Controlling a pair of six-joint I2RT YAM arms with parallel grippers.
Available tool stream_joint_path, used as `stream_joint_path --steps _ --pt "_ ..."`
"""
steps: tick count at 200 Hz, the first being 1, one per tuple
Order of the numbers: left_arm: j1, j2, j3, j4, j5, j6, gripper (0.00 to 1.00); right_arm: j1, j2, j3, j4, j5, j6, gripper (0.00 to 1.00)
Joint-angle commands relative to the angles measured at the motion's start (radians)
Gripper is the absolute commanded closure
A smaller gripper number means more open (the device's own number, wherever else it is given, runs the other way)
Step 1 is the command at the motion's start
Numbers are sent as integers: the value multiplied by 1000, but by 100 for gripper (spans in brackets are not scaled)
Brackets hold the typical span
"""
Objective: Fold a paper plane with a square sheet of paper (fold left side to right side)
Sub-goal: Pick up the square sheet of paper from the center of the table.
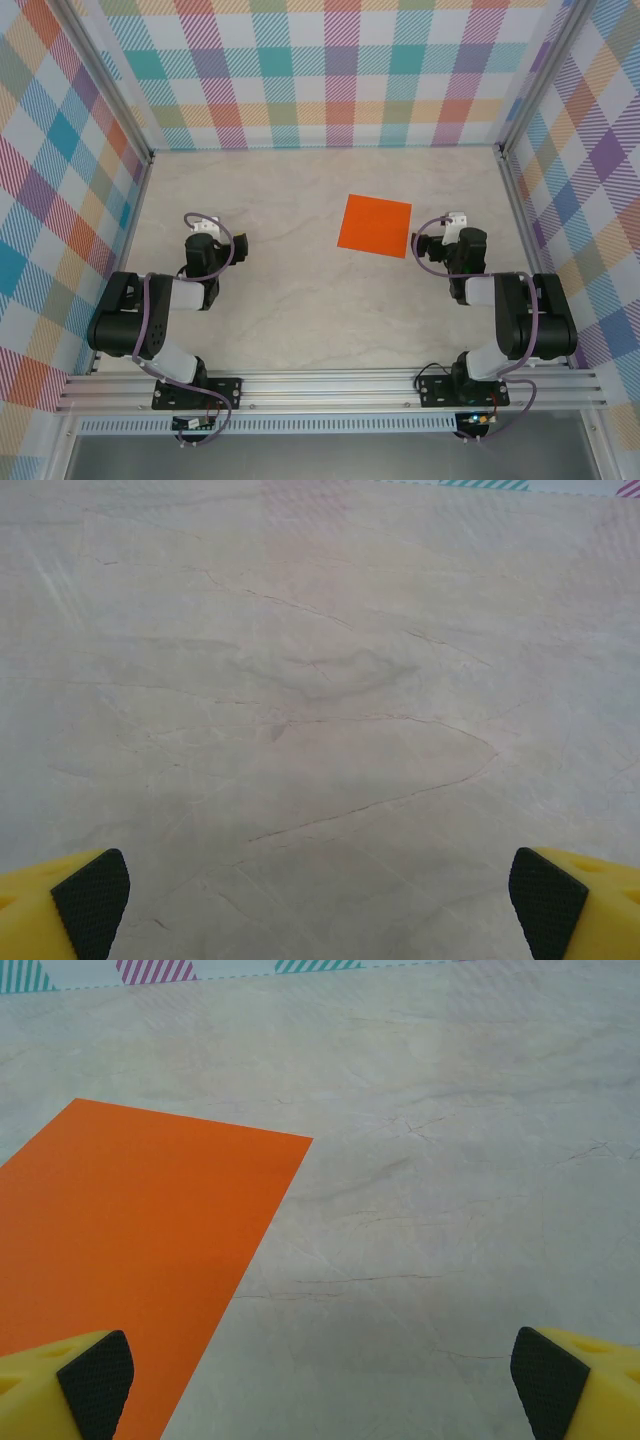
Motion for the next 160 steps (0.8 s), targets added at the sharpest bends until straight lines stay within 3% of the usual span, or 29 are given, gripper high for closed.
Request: stream_joint_path --steps 1,137,153,160 --pt "7 4 21 -7 17 14 0 -10 3 13 31 -21 14 0" --pt "10 0 19 -4 21 14 0 -10 2 15 30 -15 17 0" --pt "8 -74 49 -103 -15 0 0 -9 -22 43 -49 35 39 0" --pt "7 -127 88 -221 -40 -17 0 -10 -51 85 -155 63 50 0"
